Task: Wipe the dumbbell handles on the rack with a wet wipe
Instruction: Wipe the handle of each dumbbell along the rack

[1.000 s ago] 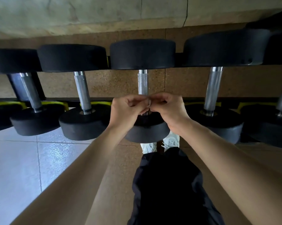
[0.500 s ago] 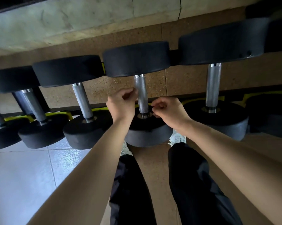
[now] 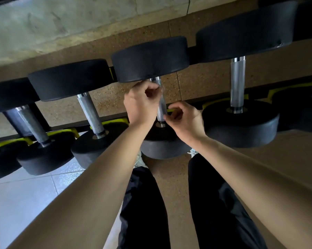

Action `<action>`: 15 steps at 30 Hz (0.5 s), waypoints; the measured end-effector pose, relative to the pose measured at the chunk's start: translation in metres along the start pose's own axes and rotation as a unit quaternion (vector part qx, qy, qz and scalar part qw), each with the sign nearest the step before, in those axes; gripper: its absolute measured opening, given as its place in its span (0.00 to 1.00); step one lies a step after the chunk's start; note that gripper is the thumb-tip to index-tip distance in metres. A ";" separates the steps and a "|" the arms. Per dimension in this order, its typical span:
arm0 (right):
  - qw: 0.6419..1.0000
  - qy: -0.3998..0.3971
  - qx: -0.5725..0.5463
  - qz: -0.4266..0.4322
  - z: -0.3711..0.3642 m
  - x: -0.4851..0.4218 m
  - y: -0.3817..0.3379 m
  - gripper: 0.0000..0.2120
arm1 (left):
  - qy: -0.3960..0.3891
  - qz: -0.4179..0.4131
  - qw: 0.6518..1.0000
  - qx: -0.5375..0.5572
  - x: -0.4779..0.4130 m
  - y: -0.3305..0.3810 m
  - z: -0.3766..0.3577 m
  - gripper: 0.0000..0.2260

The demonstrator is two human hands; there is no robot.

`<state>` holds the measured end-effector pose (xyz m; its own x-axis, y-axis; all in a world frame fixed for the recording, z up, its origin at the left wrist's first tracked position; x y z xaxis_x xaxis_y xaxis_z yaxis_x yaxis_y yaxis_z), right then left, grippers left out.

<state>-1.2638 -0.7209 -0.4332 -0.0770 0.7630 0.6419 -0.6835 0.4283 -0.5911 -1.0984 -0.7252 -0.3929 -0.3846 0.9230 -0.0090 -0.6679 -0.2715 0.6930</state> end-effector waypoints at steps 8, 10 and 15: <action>1.000 -0.011 -0.012 0.021 0.000 -0.001 -0.018 0.23 | -0.098 0.143 0.984 -0.048 0.045 -0.021 -0.006 0.03; 0.999 -0.012 0.013 0.039 -0.002 0.000 -0.024 0.21 | -0.090 0.217 0.971 0.034 0.053 -0.028 -0.009 0.01; 0.998 0.016 0.025 0.060 0.004 -0.001 -0.033 0.09 | -0.048 0.237 0.955 0.173 0.051 -0.019 -0.010 0.06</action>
<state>-1.2439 -0.7376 -0.4128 -0.1372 0.8231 0.5511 -0.7065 0.3087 -0.6368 -1.1119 -0.6755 -0.4140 -0.5195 0.7440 0.4201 -0.1766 -0.5745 0.7992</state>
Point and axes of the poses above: each hand's wrist, its own x-axis away from the middle knuckle, its own z-axis out of the back of the hand, y = z × x, the point moved 7 cm from there along -x, towards the middle knuckle, and after that the axes turned 14 degrees about -z, right-handed, at the moved point
